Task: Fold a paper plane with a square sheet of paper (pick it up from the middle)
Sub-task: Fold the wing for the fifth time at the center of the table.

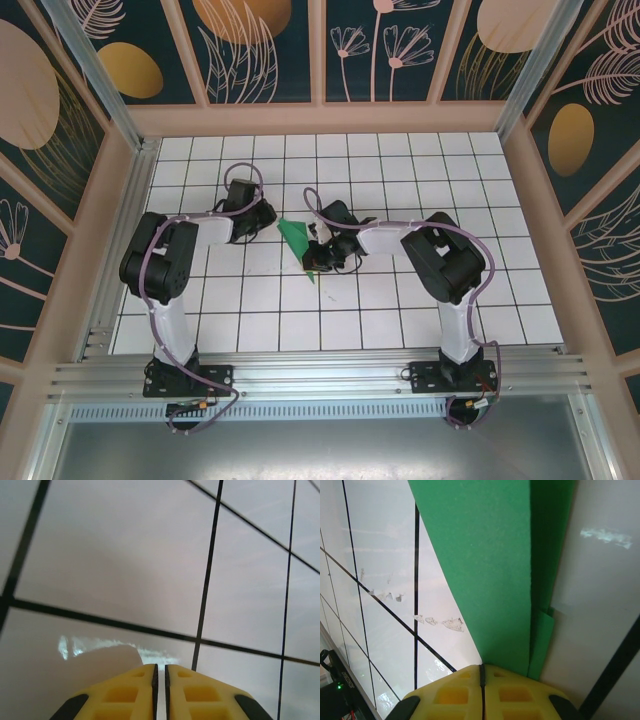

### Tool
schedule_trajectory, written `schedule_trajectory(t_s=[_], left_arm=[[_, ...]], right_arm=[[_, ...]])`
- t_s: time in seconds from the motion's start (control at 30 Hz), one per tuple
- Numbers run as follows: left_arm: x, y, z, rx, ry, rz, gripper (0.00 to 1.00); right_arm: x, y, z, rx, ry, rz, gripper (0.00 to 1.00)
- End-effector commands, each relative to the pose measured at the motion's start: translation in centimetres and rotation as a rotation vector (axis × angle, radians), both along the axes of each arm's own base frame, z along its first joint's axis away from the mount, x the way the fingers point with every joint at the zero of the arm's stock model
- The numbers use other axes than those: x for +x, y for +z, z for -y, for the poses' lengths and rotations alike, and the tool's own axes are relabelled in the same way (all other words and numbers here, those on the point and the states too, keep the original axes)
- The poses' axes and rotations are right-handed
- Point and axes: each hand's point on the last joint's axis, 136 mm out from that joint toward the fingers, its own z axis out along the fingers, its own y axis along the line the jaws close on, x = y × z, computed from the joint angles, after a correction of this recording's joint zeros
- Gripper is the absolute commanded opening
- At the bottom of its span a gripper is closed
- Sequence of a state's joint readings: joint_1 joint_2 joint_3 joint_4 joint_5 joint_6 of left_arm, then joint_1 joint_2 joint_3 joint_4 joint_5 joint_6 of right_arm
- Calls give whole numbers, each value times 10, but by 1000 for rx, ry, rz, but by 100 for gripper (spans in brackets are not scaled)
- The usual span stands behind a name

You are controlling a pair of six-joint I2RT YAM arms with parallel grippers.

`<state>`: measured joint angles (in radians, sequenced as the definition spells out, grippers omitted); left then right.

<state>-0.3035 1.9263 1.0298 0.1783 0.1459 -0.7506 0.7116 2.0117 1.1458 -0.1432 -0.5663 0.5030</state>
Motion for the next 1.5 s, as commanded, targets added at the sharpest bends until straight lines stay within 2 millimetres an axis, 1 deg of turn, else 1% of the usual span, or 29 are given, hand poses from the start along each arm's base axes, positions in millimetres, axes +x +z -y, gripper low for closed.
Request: schedule_trajectory(t_s=[0.0, 0.07, 0.13, 0.17, 0.2, 0.23, 0.3, 0.37, 0.5, 0.7, 0.73, 0.8, 0.87, 1.1, 1.23, 1.37, 1.47], left_arm=[[7, 45, 10, -17, -66, 95, 17], [-2, 62, 20, -91, -112, 128, 18], [-17, 71, 28, -167, -136, 144, 18], [-29, 71, 34, -209, -157, 137, 18], [-35, 69, 38, -238, -167, 127, 18], [-45, 78, 43, -273, -181, 142, 17], [-60, 77, 54, -314, -207, 133, 17], [-74, 70, 65, -324, -231, 108, 16], [-95, 53, 82, -331, -262, 52, 13], [-116, 22, 90, -357, -253, -44, 10], [-120, 10, 90, -349, -246, -78, 10], [-123, -2, 90, -341, -228, -113, 9], [-126, -9, 91, -346, -222, -133, 8], [-128, -14, 96, -364, -222, -160, 8], [-130, -21, 96, -356, -209, -199, 9], [-133, -40, 86, -266, -153, -277, 9], [-132, -52, 73, -193, -99, -301, 9]], right_arm=[[-47, -94, 77, -419, -41, -157, 8], [-46, -93, 77, -416, -44, -156, 6], [-46, -93, 76, -411, -45, -154, 5], [-46, -93, 75, -408, -47, -156, 4], [-46, -93, 75, -406, -45, -155, 4], [-46, -93, 75, -406, -45, -155, 3], [-45, -92, 74, -400, -46, -151, 2], [-44, -90, 72, -392, -47, -149, 1], [-42, -86, 67, -366, -43, -142, 0], [-40, -82, 63, -347, -40, -136, 0], [-40, -82, 63, -347, -40, -136, 0], [-40, -81, 63, -346, -40, -134, 0], [-39, -81, 63, -346, -40, -134, 0], [-39, -83, 63, -354, -41, -135, 0], [-39, -86, 66, -375, -43, -134, 0], [-42, -91, 72, -419, -40, -133, 0], [-45, -95, 78, -456, -39, -131, 0]])
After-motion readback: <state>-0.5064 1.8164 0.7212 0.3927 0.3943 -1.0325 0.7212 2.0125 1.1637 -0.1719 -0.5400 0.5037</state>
